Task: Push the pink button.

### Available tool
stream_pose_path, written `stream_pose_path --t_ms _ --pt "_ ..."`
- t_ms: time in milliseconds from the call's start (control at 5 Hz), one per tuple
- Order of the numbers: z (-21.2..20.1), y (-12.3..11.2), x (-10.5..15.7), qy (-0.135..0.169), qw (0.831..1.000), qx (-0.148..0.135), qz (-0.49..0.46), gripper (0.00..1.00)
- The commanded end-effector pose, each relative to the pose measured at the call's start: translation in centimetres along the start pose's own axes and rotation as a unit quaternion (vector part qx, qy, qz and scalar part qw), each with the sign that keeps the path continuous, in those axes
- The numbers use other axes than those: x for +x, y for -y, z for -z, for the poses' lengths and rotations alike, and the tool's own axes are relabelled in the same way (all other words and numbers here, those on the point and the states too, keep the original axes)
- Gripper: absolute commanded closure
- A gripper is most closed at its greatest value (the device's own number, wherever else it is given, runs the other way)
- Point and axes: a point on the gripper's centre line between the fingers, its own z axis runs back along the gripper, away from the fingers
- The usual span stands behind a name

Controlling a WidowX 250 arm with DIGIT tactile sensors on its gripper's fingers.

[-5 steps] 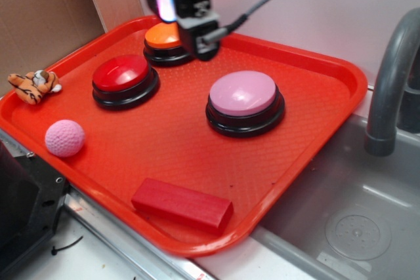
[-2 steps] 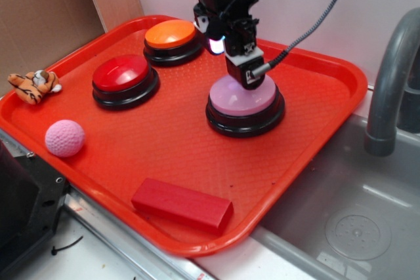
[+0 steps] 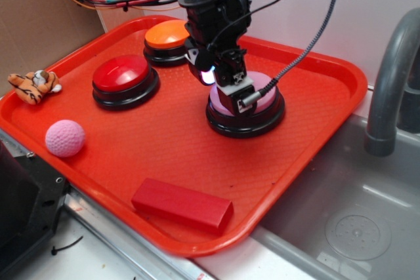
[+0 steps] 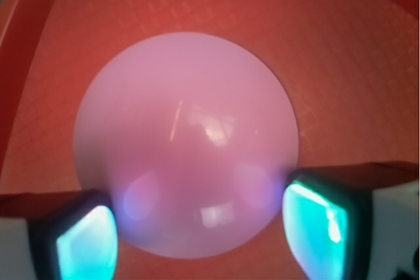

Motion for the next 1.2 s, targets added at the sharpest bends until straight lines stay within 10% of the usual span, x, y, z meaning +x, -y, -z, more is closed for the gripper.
stream_pose_path --t_ms 0,1000 --pt "-5.1 0.1 0.1 0.041 0.999 0.022 0.002 0.0" --pt "-13.9 -0.1 -0.8 0.032 0.997 0.061 -0.043 0.0"
